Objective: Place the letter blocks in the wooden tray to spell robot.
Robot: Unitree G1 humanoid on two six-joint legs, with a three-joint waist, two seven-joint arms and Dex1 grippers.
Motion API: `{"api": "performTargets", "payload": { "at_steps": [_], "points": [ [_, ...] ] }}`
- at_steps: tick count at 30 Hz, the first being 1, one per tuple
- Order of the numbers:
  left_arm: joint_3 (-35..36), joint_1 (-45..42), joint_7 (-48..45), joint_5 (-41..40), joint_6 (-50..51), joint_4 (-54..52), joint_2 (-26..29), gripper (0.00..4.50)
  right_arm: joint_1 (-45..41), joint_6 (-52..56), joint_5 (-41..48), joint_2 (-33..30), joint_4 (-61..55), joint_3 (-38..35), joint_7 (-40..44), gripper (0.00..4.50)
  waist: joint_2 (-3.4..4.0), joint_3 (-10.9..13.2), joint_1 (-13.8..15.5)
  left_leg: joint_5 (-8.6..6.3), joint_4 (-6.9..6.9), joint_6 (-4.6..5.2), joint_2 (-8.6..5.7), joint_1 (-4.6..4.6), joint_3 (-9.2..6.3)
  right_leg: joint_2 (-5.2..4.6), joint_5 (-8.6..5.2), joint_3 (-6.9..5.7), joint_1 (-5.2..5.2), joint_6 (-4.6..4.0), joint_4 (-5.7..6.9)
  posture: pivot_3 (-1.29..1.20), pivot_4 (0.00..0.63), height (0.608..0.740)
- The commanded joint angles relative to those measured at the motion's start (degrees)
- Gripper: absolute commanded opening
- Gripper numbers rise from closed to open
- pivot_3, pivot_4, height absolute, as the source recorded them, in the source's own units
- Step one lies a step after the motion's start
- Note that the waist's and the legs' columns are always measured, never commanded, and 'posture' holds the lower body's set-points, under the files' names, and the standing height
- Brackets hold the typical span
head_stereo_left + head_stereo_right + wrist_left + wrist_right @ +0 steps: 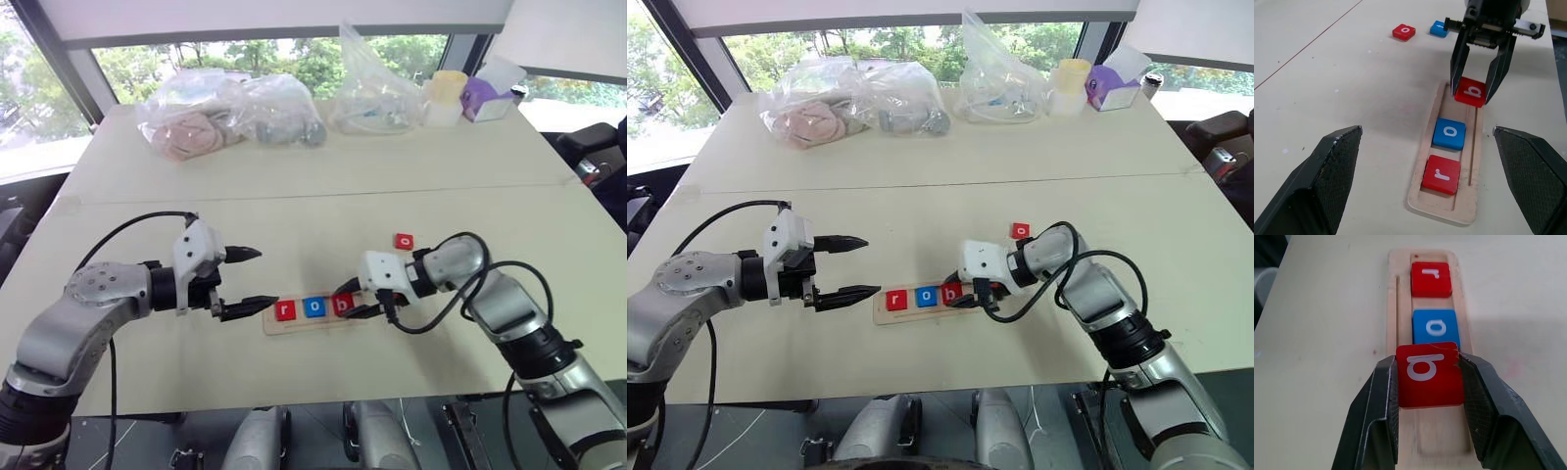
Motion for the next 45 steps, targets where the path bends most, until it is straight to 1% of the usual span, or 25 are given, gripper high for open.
{"api": "performTargets", "payload": {
  "at_steps": [1, 10, 27, 32, 37, 45],
  "points": [
    [1.52, -0.43, 0.37, -0.01, -0.77, -1.43, 0.68, 4.5, -1.37, -1.55, -1.16, 0.62, 1.2, 0.8, -1.22, 1.18, 0.0, 0.0, 0.02, 0.0, 0.0, 0.0, 0.0, 0.0, 0.0, -0.01, 0.0, 0.0, 0.0, 0.0, 0.0, 0.0, 0.15, 0.725],
    [1.71, 0.11, 1.62, -0.04, -0.62, -2.27, 0.64, 4.5, -2.31, -1.36, -1.16, 2.63, 4.52, 1.8, -1.95, 1.18, -0.01, 0.0, -0.05, 0.0, 0.0, 0.0, 0.0, 0.0, 0.0, 0.0, 0.0, 0.0, -0.01, 0.0, 0.01, 0.0, 0.15, 0.725],
    [1.39, 0.11, 3.19, -0.29, -0.59, -2.9, 0.1, 4.5, -3.1, 0.96, -0.75, 5.15, 4.23, 3.11, -2.11, 1.18, -0.01, 0.0, -0.07, 0.0, 0.0, 0.0, 0.0, 0.0, 0.0, 0.01, 0.05, 0.0, -0.01, 0.09, 0.02, 0.0, 0.15, 0.725],
    [1.28, 0.14, 3.61, -0.5, -0.45, -3.18, 0.04, 4.5, -3.08, 0.14, -1.49, 4.22, 4.14, 3.05, -1.69, 1.18, -0.01, 0.0, -0.05, 0.0, 0.0, 0.0, 0.0, 0.0, 0.0, 0.01, 0.05, 0.0, -0.01, 0.09, 0.02, 0.0, 0.15, 0.725],
    [0.75, -0.33, 3.57, -0.41, -0.6, -2.78, -0.12, 4.5, -3.21, 3.8, 0.89, 2.98, 1.42, 1.12, -1.03, 1.18, -0.01, 0.0, -0.06, 0.0, 0.0, 0.0, 0.0, 0.0, 0.0, 0.01, 0.05, 0.0, -0.01, 0.09, 0.02, 0.0, 0.15, 0.725],
    [-0.48, -1.81, 3.3, 0.03, -0.87, -1.81, -0.87, 4.5, -1.77, 4.6, 1.13, 1.72, 1.02, 1.12, -2.17, 1.18, -0.01, 0.0, -0.05, 0.0, 0.0, 0.0, 0.0, 0.0, 0.0, 0.01, 0.05, 0.0, -0.01, 0.09, 0.02, 0.0, 0.15, 0.725]
  ]
}}
